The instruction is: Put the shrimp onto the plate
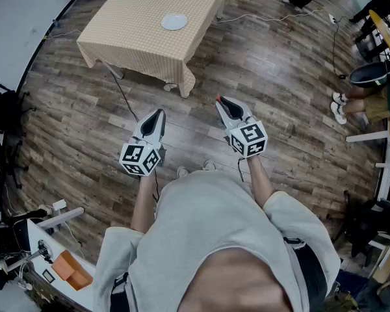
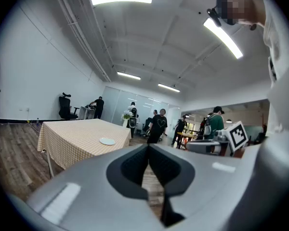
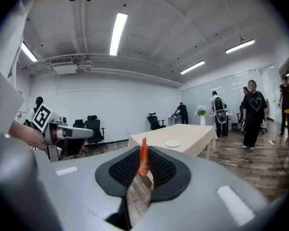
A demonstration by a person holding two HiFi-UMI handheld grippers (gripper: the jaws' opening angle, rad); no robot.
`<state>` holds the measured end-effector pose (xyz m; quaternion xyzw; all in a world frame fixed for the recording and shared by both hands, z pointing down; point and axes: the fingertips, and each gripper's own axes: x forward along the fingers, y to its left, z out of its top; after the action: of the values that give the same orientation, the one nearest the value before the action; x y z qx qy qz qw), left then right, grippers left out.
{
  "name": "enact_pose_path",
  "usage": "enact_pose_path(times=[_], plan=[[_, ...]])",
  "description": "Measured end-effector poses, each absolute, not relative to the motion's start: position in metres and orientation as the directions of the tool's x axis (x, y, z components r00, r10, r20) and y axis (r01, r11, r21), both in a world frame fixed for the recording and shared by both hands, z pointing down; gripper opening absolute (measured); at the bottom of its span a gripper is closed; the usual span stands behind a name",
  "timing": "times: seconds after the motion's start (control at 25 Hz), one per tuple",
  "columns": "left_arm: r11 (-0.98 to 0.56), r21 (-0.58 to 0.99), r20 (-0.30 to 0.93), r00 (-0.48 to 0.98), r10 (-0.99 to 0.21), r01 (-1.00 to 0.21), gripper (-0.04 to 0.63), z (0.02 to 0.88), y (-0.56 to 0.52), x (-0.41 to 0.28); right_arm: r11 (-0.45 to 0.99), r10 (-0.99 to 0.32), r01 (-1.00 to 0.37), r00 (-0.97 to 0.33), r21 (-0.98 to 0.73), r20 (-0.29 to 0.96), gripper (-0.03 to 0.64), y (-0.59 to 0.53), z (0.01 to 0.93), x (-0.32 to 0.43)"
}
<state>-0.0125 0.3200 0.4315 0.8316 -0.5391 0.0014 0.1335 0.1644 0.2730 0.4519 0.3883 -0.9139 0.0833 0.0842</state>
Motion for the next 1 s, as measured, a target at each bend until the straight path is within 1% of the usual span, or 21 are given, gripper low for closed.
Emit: enact_pose_path(times=[0.2,0.48,1.0], plan=[[-0.374,0.211,0.14,0.407,-0.903,-0.903,0.009,0.431,0.311,-0.003,0.703,-0.683,-0.705,-0.707,-0.099,0.187,0.052,0.262,0.446,0.172],[-0.358,0.198,0.159,0.391,-0.907,-0.912,0.009,0.435,0.301,0.004,0.715,-0.671,-0.691,-0.721,-0.104,0.173,0.053,0.25,0.448,0.184],[-0.315,0.203,0.167,0.35,-0.922,-0.927,0.009,0.444,0.281,0.034,0.737,-0.638,-0.665,-0.743,-0.12,0.203,0.054,0.236,0.468,0.22]])
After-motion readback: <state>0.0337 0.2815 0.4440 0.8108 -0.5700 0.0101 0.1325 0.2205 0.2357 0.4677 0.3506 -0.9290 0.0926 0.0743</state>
